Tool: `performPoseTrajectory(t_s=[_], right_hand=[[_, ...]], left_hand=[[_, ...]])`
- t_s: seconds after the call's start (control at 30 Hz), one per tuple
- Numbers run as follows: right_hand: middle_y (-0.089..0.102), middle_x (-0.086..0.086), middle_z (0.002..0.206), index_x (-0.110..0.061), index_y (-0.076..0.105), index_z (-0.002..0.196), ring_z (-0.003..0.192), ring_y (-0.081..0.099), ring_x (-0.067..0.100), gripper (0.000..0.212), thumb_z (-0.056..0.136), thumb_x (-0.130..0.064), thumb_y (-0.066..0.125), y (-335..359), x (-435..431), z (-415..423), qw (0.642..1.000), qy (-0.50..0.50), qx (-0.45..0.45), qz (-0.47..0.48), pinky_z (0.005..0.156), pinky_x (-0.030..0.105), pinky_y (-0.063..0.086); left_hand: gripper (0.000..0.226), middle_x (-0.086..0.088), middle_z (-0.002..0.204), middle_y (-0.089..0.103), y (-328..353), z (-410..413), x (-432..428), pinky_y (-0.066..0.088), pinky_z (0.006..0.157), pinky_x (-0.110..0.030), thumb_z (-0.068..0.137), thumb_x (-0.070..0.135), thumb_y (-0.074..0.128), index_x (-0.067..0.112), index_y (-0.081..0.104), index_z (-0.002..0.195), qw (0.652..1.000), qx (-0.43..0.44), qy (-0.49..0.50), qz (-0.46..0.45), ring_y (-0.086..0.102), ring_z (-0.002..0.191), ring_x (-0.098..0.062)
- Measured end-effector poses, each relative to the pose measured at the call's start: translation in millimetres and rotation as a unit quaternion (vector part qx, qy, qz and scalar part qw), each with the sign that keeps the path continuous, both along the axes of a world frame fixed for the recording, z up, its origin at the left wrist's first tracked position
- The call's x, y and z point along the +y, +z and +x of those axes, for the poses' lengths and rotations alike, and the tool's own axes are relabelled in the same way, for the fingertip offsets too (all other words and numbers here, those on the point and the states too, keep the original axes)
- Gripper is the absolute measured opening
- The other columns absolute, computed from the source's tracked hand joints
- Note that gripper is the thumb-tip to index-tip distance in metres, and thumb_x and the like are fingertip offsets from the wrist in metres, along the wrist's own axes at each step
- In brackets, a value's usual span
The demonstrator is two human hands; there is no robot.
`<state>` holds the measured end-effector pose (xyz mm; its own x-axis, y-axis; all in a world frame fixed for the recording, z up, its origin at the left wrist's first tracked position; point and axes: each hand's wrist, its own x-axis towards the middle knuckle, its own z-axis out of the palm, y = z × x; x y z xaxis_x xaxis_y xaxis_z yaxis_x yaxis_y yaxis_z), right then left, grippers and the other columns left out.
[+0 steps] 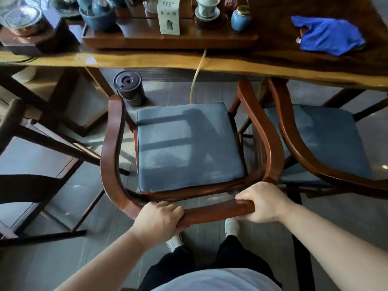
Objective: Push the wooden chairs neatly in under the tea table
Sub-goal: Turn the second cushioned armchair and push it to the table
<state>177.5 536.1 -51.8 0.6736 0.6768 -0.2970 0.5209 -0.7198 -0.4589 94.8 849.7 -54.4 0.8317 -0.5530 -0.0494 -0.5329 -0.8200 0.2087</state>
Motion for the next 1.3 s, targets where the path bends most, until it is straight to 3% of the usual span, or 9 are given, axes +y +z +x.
performPoseTrajectory(t_s=[0.13, 0.43, 0.63, 0.83, 1.07, 1.3], right_hand=[[0.072, -0.011, 0.082, -0.029, 0.069, 0.084, 0.08, 0.065, 0.015, 0.057, 0.07, -0.08, 0.05, -8.7, 20.0, -20.2, 0.999, -0.036, -0.027, -0.004, 0.066, 0.034, 0.052], [0.074, -0.009, 0.098, -0.032, 0.071, 0.1, 0.092, 0.067, 0.017, 0.074, 0.066, -0.09, 0.038, -10.8, 36.8, -5.0, 0.994, -0.093, -0.047, -0.024, 0.078, 0.036, 0.053], [0.074, -0.003, 0.081, -0.025, 0.07, 0.086, 0.079, 0.067, 0.021, 0.064, 0.077, -0.082, 0.043, -13.2, 33.7, 2.9, 0.995, -0.032, -0.096, -0.016, 0.067, 0.035, 0.05], [0.075, -0.005, 0.086, -0.028, 0.073, 0.094, 0.086, 0.067, 0.018, 0.063, 0.077, -0.081, 0.045, -8.6, 24.9, 15.8, 0.992, -0.031, -0.118, -0.026, 0.072, 0.035, 0.051], [0.073, -0.005, 0.082, -0.026, 0.07, 0.089, 0.08, 0.065, 0.016, 0.069, 0.077, -0.085, 0.037, -9.5, 19.4, 23.0, 0.993, -0.028, -0.106, -0.037, 0.071, 0.034, 0.051], [0.073, -0.004, 0.082, -0.025, 0.072, 0.089, 0.081, 0.066, 0.018, 0.069, 0.073, -0.085, 0.042, -8.3, 22.9, 16.7, 0.992, -0.045, -0.115, -0.023, 0.07, 0.033, 0.052]], left_hand=[[0.041, 0.005, 0.063, 0.063, -2.9, 11.9, 30.8, 0.048, 0.041, -0.03, 0.081, 0.057, 0.056, 0.018, 0.057, 0.069, 0.999, -0.014, -0.026, -0.02, 0.061, 0.057, -0.022], [0.04, 0.007, 0.064, 0.064, 0.2, 68.3, 51.7, 0.049, 0.042, -0.028, 0.075, 0.061, 0.054, 0.021, 0.056, 0.074, 0.998, -0.019, -0.056, -0.014, 0.063, 0.059, -0.022], [0.039, 0.009, 0.06, 0.062, 2.9, 68.1, 48.7, 0.043, 0.037, -0.024, 0.072, 0.06, 0.054, 0.021, 0.057, 0.069, 0.999, -0.025, -0.028, -0.016, 0.06, 0.053, -0.02], [0.04, 0.004, 0.059, 0.064, 5.0, 70.4, 33.7, 0.046, 0.038, -0.028, 0.059, 0.045, 0.085, 0.015, 0.06, 0.069, 1.0, -0.024, 0.0, 0.006, 0.061, 0.051, -0.024], [0.045, 0.005, 0.053, 0.06, 5.1, 75.5, 27.7, 0.039, 0.036, -0.023, 0.054, 0.047, 0.087, 0.016, 0.055, 0.062, 0.999, -0.041, -0.008, 0.017, 0.058, 0.045, -0.022], [0.044, 0.0, 0.056, 0.063, 5.8, 69.0, 29.3, 0.045, 0.039, -0.028, 0.057, 0.044, 0.086, 0.015, 0.054, 0.064, 1.0, -0.015, 0.015, 0.011, 0.06, 0.048, -0.026]])
